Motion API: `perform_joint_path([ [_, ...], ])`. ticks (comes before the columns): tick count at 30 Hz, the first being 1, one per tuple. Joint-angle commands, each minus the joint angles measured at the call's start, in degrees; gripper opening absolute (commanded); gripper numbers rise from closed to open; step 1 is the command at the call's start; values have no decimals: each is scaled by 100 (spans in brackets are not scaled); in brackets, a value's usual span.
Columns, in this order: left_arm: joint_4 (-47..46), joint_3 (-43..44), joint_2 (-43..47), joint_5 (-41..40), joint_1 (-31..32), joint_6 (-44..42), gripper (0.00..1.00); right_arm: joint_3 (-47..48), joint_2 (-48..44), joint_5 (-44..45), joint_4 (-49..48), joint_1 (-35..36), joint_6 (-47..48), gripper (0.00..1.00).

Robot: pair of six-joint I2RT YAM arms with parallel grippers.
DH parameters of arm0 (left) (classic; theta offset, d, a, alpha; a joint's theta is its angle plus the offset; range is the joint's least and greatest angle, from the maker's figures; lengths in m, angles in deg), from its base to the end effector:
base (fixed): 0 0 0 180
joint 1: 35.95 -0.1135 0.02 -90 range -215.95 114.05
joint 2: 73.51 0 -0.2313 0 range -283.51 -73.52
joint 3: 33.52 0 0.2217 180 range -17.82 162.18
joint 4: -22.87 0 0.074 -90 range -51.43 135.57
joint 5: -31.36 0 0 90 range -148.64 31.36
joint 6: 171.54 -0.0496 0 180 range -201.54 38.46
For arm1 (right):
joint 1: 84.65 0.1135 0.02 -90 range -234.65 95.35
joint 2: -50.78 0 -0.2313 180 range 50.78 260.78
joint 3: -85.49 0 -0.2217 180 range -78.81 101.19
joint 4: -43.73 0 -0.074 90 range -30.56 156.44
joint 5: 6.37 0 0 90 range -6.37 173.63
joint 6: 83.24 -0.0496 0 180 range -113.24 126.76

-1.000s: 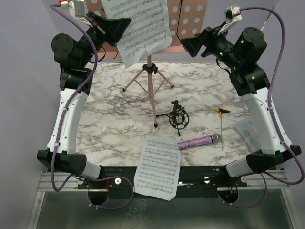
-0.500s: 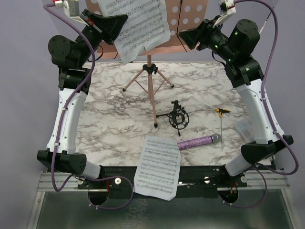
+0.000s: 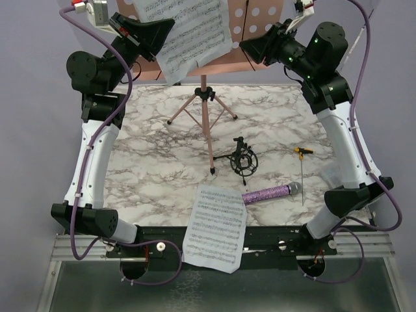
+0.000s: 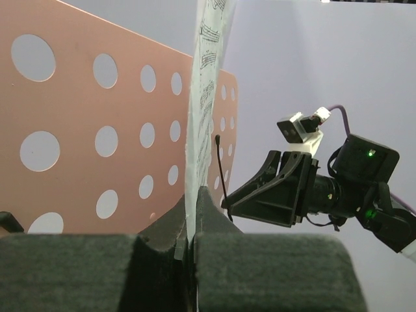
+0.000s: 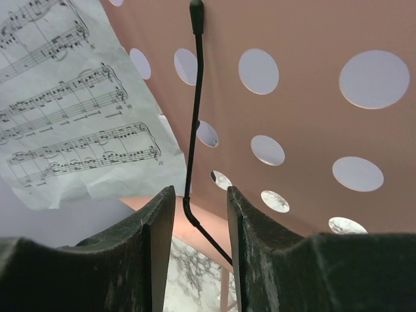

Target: Set up the instrument practice props

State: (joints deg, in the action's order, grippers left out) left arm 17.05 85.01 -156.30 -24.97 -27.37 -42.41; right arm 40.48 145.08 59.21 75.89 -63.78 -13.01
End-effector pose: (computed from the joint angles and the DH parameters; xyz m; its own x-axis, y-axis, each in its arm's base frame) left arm 0.2502 -0.0656 0.5489 0.1716 -0.5571 -0.8125 0.8285 0.5279 -0.1869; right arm 0.2948 0.1343 0.5064 -0.1085 0.2882 -0.9514 -0.7116 0.6457 0.2768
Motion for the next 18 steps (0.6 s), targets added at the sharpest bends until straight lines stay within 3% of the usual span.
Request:
perform_joint_path([
  [1, -150, -52, 1, 148, -40, -234, 0, 274, 135, -241, -187, -37, -153, 41],
  [18, -334, 97, -322, 140, 199, -222, 0, 573, 498, -369, -323, -38, -361, 33],
])
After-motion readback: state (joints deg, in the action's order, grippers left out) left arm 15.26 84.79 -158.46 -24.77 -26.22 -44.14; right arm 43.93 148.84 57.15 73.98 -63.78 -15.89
